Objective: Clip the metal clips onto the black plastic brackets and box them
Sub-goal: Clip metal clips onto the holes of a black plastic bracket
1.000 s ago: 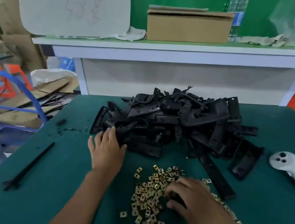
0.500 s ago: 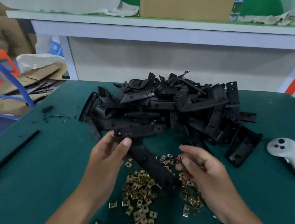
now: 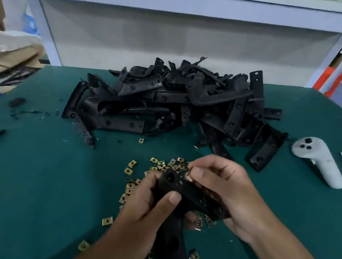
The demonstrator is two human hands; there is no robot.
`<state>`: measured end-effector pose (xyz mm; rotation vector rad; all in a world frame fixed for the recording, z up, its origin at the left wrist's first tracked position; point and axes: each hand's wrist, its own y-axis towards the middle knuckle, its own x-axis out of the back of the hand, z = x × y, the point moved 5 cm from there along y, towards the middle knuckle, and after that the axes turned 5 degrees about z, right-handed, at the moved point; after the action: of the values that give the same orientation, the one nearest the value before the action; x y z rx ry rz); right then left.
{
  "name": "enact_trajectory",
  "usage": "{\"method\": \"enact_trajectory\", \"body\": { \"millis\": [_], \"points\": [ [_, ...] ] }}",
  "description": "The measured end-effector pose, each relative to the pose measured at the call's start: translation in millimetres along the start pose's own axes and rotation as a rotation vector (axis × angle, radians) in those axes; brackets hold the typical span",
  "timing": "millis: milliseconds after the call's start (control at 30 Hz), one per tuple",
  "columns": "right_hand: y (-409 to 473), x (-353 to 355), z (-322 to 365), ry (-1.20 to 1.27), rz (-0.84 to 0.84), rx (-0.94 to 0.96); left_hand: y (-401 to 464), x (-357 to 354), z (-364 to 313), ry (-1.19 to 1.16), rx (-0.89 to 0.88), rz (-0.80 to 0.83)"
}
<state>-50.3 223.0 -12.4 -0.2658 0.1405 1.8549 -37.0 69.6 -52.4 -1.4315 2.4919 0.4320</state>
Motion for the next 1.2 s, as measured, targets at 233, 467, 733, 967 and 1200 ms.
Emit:
{"method": "enact_trajectory", "body": {
  "millis": [233,467,733,967,1200],
  "points": [
    [0,1,2,-0.075,-0.016,0.036,-2,0,2,0.041,-0.036,0.034],
    [-1,-5,1,-0.028,0.016,0.006,-1,1,1,0.073,-0.039,0.060],
    [-1,-7,-2,0.040,-0.021,-0.011,-1,0,-2,0.048,-0.038,0.064],
    [-2,-5,-1,-0.031,0.033,0.025,-1,-2,-1,0.052,-0.018,0.087],
    [-2,0,-6,-0.165,0.093,0.038,0,2,-7,0.077,-0.064,-0.023]
  ]
}}
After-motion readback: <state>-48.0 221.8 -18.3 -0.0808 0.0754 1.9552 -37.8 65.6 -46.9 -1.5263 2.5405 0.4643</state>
